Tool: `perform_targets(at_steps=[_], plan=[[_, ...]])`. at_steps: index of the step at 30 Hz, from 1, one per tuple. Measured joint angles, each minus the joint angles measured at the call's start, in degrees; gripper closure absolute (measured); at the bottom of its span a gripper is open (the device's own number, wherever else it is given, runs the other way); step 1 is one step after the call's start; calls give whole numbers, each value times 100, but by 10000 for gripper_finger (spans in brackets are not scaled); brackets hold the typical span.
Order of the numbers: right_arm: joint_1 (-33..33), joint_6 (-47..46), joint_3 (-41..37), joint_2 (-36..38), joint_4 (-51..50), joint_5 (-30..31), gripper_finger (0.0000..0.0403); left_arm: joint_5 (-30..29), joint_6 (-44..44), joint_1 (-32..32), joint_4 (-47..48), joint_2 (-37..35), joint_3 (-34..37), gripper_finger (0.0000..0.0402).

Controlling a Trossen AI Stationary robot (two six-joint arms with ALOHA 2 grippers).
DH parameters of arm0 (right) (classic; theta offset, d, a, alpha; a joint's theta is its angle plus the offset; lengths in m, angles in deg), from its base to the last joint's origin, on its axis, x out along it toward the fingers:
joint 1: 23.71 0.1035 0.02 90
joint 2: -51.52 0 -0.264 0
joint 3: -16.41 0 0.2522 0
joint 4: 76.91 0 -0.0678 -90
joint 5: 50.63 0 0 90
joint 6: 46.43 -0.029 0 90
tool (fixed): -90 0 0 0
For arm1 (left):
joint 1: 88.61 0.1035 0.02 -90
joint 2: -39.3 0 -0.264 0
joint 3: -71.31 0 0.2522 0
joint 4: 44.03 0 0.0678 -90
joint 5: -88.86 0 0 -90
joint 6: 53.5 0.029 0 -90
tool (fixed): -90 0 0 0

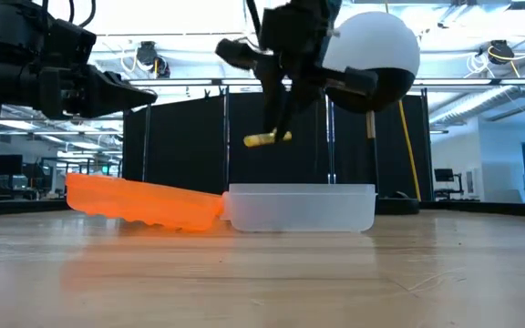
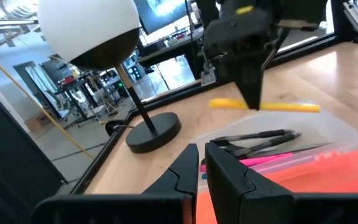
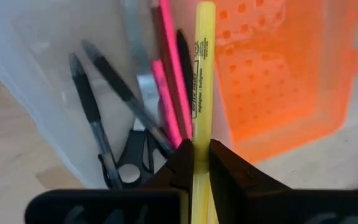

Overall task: Pick & place school supplies into a supply box
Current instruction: Put the yellow pen into the orange supply box

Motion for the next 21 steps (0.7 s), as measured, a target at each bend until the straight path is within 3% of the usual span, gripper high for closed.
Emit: perform_targets(at_steps=[8,13,18,21], plan=[[-280,798,-1031,17,866,-153,381,-2,-357,0,31,-1,0,364],[-286,1621,-1653,6,1665,231,382,-1,-660,0,244,0,0,364],[-390,1444,-1827,22,1741,-4,381,-2,-847,0,402,0,0,364],[-438,1169,-1830,63,1747,-12,358,-2,-965,0,392,0,0,364]])
